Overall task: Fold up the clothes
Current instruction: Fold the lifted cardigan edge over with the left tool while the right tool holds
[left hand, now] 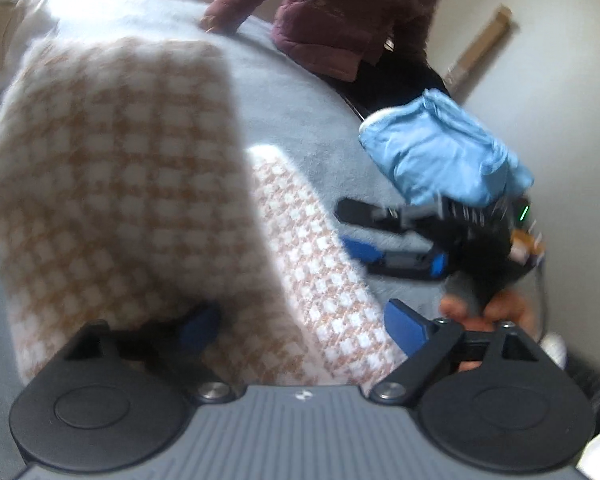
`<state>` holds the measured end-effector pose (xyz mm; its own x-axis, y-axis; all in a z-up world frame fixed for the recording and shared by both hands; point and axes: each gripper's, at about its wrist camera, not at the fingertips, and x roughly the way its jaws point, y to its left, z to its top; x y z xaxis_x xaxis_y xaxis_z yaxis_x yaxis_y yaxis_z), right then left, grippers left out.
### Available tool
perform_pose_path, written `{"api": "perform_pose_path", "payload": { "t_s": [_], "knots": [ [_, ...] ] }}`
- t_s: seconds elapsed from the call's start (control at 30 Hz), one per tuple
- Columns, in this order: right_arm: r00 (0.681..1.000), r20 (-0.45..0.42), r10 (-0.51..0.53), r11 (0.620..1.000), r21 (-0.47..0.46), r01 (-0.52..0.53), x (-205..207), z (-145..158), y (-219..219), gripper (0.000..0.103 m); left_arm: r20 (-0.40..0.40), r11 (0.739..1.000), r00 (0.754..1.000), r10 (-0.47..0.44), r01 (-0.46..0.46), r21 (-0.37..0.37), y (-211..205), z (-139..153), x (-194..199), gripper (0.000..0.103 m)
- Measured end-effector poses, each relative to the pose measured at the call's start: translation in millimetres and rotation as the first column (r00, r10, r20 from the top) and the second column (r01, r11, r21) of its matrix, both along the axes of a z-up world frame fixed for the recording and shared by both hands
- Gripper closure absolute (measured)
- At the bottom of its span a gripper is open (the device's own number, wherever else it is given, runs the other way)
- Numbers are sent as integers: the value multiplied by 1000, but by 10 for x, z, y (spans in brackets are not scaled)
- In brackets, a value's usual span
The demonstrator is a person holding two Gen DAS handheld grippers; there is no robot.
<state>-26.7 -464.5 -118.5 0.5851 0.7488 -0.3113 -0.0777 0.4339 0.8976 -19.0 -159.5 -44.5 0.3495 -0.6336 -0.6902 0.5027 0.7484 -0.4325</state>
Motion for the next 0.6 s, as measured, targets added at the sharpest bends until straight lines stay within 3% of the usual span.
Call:
{"api": "perform_pose_path", "payload": {
  "t_s": [0.07,0.13,0.2,0.27,0.37,0.43,0.53,0.6],
  "knots": [
    [994,84,-69,984,-159,82,6,250,14,50,56,998,998,-31,28,50,-94,11,-85,8],
    [975,190,-113,960,-231,156,-50,481,-22,50,82,997,996,-45,39,70,-128,14,-129,7],
    [954,294,-62,962,-238,136,-101,694,22,50,98,996,994,-54,46,79,-127,16,-157,7],
    [936,347,61,960,-276,40,-78,801,210,50,100,996,993,-56,48,75,-73,25,-171,7],
    [914,340,223,920,-384,-82,-60,779,557,51,112,995,992,-59,50,83,-111,20,-187,7],
    [920,287,267,895,-428,-127,-5,717,716,51,125,994,990,-68,56,95,-76,17,-223,7],
    [907,273,320,899,-390,-200,-80,726,735,51,148,992,986,-81,65,110,-78,14,-282,7],
    [884,291,366,891,-383,-243,-101,826,785,43,162,990,983,-91,71,121,-91,12,-312,7]
  ]
}}
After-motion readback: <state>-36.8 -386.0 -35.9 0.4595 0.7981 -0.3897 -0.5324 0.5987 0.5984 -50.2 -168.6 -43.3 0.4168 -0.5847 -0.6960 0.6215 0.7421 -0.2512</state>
